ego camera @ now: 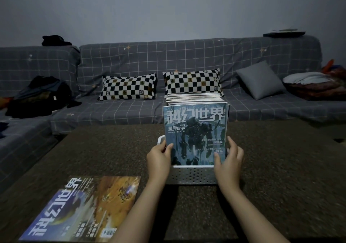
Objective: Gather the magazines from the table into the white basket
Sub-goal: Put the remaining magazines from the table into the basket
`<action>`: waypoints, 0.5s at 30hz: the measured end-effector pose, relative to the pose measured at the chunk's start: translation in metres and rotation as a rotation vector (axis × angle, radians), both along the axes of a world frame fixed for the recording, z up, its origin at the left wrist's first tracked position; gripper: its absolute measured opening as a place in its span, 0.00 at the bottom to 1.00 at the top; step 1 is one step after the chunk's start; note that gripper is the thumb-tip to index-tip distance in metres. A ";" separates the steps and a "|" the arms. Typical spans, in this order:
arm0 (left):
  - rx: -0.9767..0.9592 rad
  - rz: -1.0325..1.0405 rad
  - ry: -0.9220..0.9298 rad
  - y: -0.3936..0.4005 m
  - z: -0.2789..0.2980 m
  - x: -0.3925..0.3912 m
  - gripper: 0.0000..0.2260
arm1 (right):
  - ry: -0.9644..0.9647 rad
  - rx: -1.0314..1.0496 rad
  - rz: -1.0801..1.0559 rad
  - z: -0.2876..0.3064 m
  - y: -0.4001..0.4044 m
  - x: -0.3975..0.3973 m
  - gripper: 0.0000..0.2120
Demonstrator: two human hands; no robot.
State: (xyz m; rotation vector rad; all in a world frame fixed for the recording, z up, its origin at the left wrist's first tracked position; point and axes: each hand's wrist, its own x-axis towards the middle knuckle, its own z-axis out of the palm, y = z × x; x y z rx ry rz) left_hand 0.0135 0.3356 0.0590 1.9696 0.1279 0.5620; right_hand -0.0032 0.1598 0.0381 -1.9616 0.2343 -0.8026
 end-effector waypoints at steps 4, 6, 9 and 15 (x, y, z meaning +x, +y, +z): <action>-0.027 -0.004 -0.034 0.002 0.000 -0.020 0.18 | -0.092 -0.094 0.099 0.004 0.032 -0.020 0.21; -0.026 0.015 -0.034 0.011 0.002 -0.032 0.17 | -0.096 -0.101 0.195 0.005 0.048 -0.027 0.17; -0.011 0.089 -0.033 0.034 -0.001 -0.054 0.16 | -0.099 -0.117 0.330 0.002 0.076 -0.039 0.14; 0.088 0.231 0.118 0.088 -0.029 -0.090 0.15 | -0.079 -0.158 0.543 -0.021 0.132 -0.053 0.11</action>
